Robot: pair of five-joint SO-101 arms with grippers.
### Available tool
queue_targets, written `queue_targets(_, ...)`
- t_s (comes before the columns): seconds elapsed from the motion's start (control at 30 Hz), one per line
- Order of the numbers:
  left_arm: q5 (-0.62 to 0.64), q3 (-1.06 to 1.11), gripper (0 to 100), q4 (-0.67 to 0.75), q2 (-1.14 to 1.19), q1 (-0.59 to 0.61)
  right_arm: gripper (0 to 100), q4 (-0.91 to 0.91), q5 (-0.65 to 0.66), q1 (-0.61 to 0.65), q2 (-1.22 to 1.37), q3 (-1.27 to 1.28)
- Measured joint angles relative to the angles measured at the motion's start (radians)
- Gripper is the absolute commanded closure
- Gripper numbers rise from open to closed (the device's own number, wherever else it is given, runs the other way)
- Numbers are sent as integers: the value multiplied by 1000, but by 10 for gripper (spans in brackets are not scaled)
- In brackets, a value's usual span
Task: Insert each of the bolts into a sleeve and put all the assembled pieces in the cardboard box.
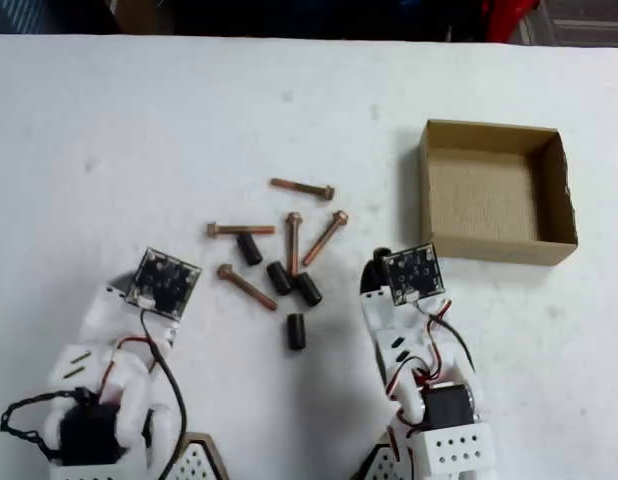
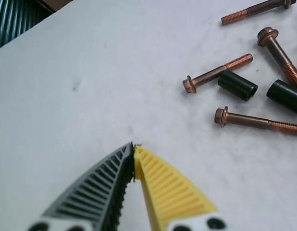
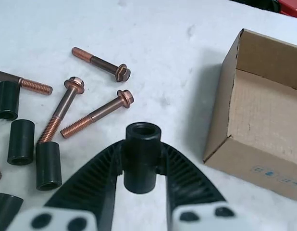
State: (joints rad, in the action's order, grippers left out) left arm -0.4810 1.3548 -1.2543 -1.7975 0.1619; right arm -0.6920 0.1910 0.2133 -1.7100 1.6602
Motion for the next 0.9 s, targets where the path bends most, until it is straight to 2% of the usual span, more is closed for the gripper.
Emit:
queue_targets(0.13,-11,-127,980,-3,187,2,981,6,0,0,0,8)
queue_targets(0.27,-11,-321,977,-3,485,-9,981,6,0,0,0,17)
queue_targets(0.5,-11,-592,976,-3,997,-118,982,6,0,0,0,21)
queue_targets(0.67,-11,-735,976,-3,1246,-192,982,37,0,-8,0,21)
queue_targets(0.9,-11,-907,976,-3,1493,-275,982,84,-38,-103,0,21)
